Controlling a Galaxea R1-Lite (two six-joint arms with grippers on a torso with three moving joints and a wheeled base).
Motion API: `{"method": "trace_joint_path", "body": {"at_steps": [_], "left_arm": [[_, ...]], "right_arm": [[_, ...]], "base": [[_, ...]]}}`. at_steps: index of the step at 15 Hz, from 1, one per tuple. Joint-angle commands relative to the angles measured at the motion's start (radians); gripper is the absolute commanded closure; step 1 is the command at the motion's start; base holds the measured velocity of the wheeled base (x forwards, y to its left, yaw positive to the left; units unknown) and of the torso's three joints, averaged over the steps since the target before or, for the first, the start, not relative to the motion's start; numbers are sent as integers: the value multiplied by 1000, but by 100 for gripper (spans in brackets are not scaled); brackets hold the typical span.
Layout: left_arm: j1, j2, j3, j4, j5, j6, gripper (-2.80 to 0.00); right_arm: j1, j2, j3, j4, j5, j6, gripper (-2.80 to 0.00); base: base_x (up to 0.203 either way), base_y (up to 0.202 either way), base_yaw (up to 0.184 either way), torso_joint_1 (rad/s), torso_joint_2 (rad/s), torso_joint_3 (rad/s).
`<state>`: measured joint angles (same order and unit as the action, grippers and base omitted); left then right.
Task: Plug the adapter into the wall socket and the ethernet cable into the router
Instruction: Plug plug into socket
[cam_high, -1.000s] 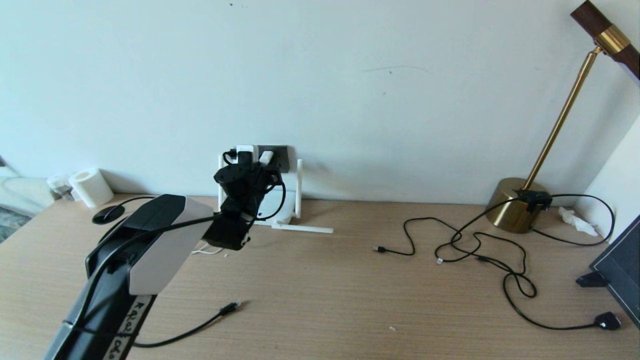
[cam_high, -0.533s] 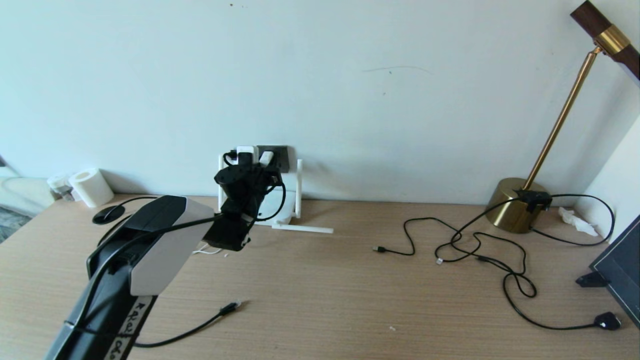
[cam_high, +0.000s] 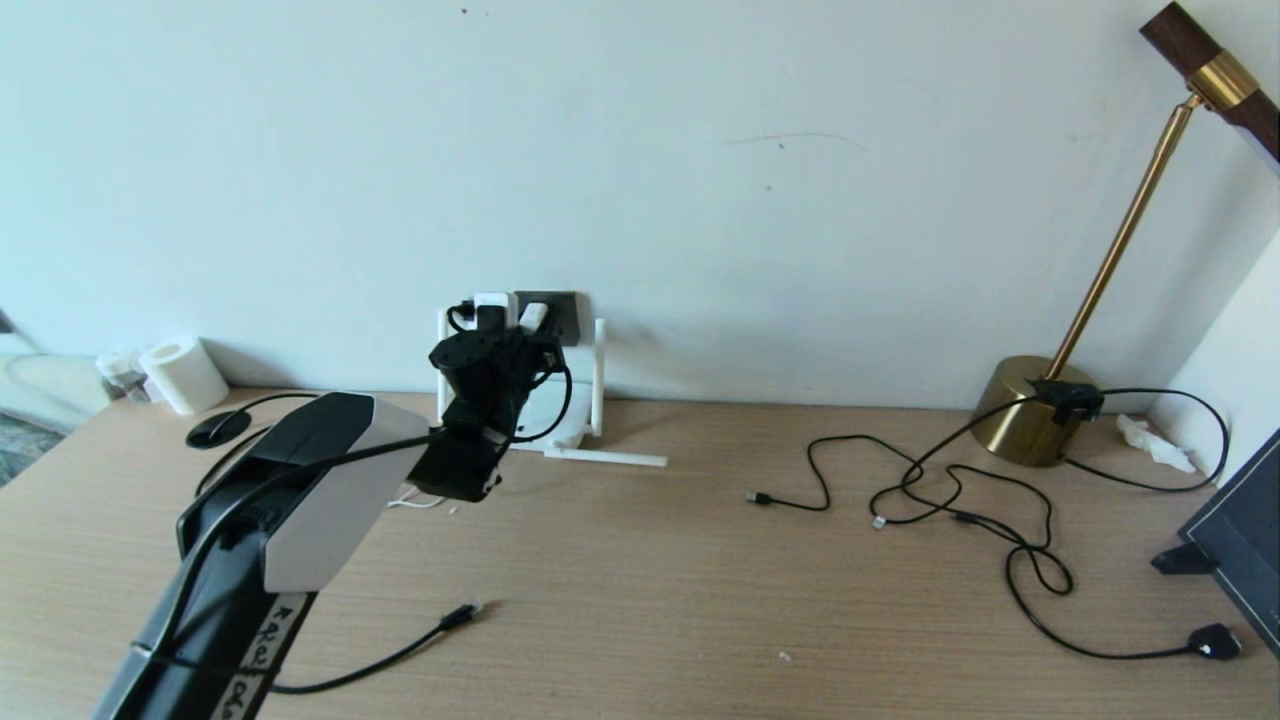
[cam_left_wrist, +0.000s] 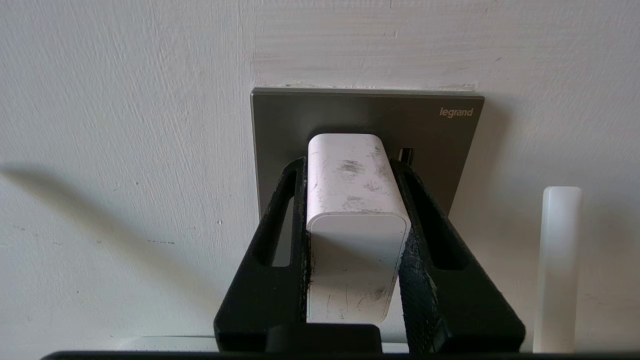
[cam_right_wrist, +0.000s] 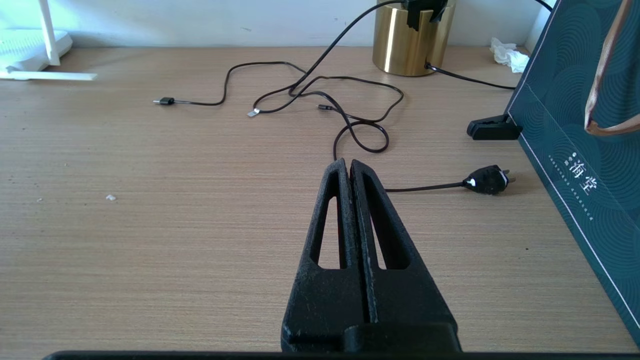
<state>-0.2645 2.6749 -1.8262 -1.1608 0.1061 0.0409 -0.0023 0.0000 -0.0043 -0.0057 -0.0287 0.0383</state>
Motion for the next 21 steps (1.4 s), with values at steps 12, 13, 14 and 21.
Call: {"method": "trace_joint_path", "body": {"at_steps": [12,13,14,21], "left_arm": [[0,-26,7,-3,1,0,-280],[-1,-28,14,-3,3,2,-280],[-1,-37,38,-3,3,2,-280],[-38,-188,493,-20,-93,4,-280]], "right_arm": [[-1,1,0,0,0,0,0],[0,0,0,0,0,0,0],[0,1,0,0,0,0,0],[1,2,0,0,0,0,0]], "base": [[0,0,0,0,0,0],[0,0,0,0,0,0],[0,0,0,0,0,0],[0,0,0,0,0,0]]}}
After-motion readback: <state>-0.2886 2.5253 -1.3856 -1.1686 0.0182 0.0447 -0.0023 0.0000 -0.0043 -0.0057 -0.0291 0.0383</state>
